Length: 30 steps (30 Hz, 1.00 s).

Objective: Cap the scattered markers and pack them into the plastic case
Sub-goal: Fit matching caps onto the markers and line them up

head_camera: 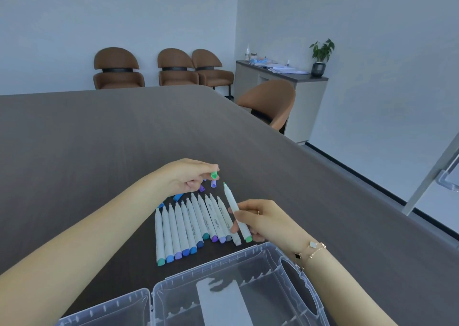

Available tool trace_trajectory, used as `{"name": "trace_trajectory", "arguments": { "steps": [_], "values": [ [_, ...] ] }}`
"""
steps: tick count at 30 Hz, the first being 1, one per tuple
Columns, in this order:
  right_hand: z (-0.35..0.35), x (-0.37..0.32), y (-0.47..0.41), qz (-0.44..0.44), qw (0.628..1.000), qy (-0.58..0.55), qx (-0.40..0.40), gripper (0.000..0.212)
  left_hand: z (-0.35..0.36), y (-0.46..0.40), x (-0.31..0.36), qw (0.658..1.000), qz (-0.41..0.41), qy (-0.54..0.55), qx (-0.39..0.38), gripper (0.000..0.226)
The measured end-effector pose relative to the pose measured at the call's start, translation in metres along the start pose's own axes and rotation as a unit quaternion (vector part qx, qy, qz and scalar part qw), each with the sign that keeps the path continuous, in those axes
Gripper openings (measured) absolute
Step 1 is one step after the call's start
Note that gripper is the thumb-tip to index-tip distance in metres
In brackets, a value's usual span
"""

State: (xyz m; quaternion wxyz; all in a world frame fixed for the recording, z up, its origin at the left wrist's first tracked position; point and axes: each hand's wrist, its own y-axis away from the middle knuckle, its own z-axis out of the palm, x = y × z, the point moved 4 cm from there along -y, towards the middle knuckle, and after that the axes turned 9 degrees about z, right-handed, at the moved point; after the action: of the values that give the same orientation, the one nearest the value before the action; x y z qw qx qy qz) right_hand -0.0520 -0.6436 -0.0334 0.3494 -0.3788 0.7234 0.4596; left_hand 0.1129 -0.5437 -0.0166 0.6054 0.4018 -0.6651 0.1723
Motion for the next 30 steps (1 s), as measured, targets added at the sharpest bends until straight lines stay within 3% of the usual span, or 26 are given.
{"name": "trace_trajectory", "arguments": {
  "steps": [3, 13, 18, 21, 23, 27, 30],
  "values": [
    [-0.001, -0.004, 0.003, -0.016, 1.0, -0.017, -0.011, 0.022, 0.003, 0.002, 0.003, 0.999, -0.003, 0.033, 0.004, 0.029],
    [-0.005, -0.004, 0.001, -0.035, 0.999, -0.002, 0.01, 0.02, 0.012, 0.006, 0.005, 1.0, 0.01, -0.021, 0.008, 0.027],
    [-0.004, -0.003, -0.001, -0.036, 0.999, 0.026, 0.02, 0.02, 0.018, 0.01, 0.008, 0.987, 0.078, -0.138, 0.024, 0.027],
    [-0.002, 0.0, -0.002, -0.004, 0.998, -0.066, -0.021, 0.022, 0.018, 0.01, 0.011, 0.953, 0.154, -0.254, 0.064, 0.028],
    [-0.002, 0.001, -0.001, 0.024, 0.986, -0.156, -0.061, 0.023, 0.02, 0.011, 0.011, 0.943, 0.176, -0.274, 0.065, 0.025],
    [-0.002, 0.003, -0.002, 0.045, 0.987, -0.148, -0.04, 0.023, 0.021, 0.009, 0.009, 0.943, 0.169, -0.276, 0.069, 0.024],
    [-0.008, 0.005, -0.002, 0.054, 0.985, -0.16, -0.02, 0.023, 0.025, 0.007, 0.011, 0.965, 0.147, -0.208, 0.064, 0.028]
  ]
}}
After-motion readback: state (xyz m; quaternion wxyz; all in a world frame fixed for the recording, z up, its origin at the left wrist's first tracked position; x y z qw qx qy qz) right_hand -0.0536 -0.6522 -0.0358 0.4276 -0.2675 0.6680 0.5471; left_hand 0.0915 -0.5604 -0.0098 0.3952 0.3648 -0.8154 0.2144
